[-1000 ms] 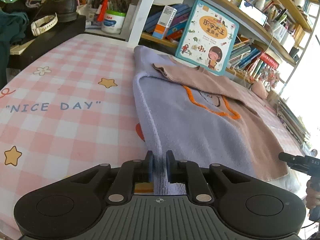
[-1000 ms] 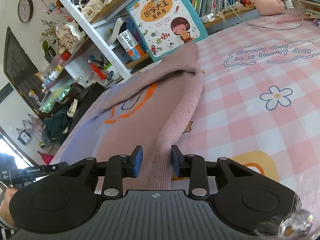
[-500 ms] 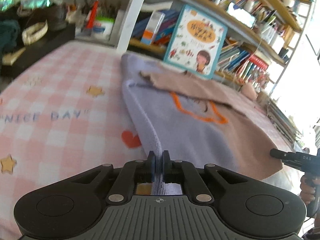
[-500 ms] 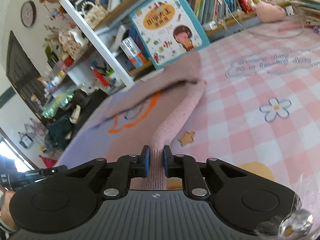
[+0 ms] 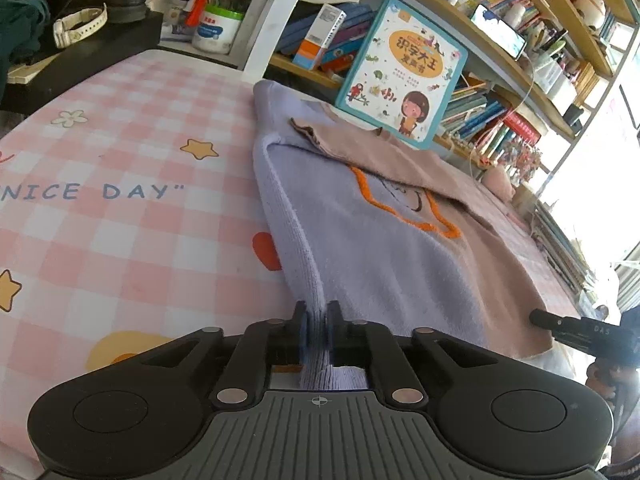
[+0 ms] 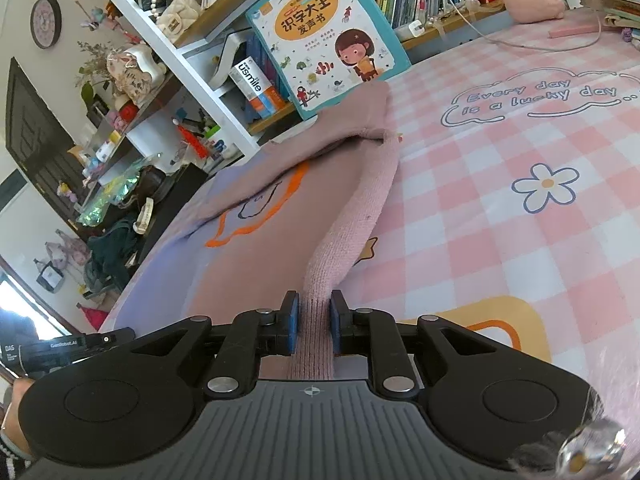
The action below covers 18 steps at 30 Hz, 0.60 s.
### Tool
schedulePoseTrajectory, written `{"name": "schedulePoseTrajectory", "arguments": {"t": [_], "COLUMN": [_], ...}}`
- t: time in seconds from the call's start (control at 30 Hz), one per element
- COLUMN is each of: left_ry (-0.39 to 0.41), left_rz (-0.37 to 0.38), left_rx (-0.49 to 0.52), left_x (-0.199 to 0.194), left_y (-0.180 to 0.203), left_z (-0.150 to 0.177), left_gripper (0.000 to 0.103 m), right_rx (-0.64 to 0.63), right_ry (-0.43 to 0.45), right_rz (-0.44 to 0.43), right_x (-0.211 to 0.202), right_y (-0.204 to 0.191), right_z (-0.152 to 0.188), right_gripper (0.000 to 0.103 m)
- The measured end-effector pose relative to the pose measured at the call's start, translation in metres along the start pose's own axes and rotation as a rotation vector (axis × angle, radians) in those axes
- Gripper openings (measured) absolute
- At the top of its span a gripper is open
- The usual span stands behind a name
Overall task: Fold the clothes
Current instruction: 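Hold both side edges and lift them up off the table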
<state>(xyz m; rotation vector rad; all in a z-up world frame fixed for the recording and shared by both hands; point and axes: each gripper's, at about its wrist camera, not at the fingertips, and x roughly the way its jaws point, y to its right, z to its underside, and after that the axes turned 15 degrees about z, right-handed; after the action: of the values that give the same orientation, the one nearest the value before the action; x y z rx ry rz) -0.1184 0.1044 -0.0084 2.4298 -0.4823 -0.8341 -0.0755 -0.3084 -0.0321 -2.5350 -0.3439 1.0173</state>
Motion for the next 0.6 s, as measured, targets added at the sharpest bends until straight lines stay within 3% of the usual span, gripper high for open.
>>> {"name": "schedulePoseTrajectory", "arguments": {"t": [0.47,0.6], "left_ry": [0.029,0.096], "left_rz": [0.179,0.242], "left_rx": [-0.149,-0.201], "left_x": [-0.046,-0.053], "left_y": [-0.008,-0.012], "left_z": [0.027,0.025], "left_gripper": [0.004,0.004], "right_rx": [0.077,0.112], "right_ry": [-0.049,-0.046], "right_rz": [-0.105,-0.145], "right_x": [-0.049,-0.052], "right_y": [0.013,0.013], "right_z": [0.024,0.024], "right_gripper": [0.011,0.011]}}
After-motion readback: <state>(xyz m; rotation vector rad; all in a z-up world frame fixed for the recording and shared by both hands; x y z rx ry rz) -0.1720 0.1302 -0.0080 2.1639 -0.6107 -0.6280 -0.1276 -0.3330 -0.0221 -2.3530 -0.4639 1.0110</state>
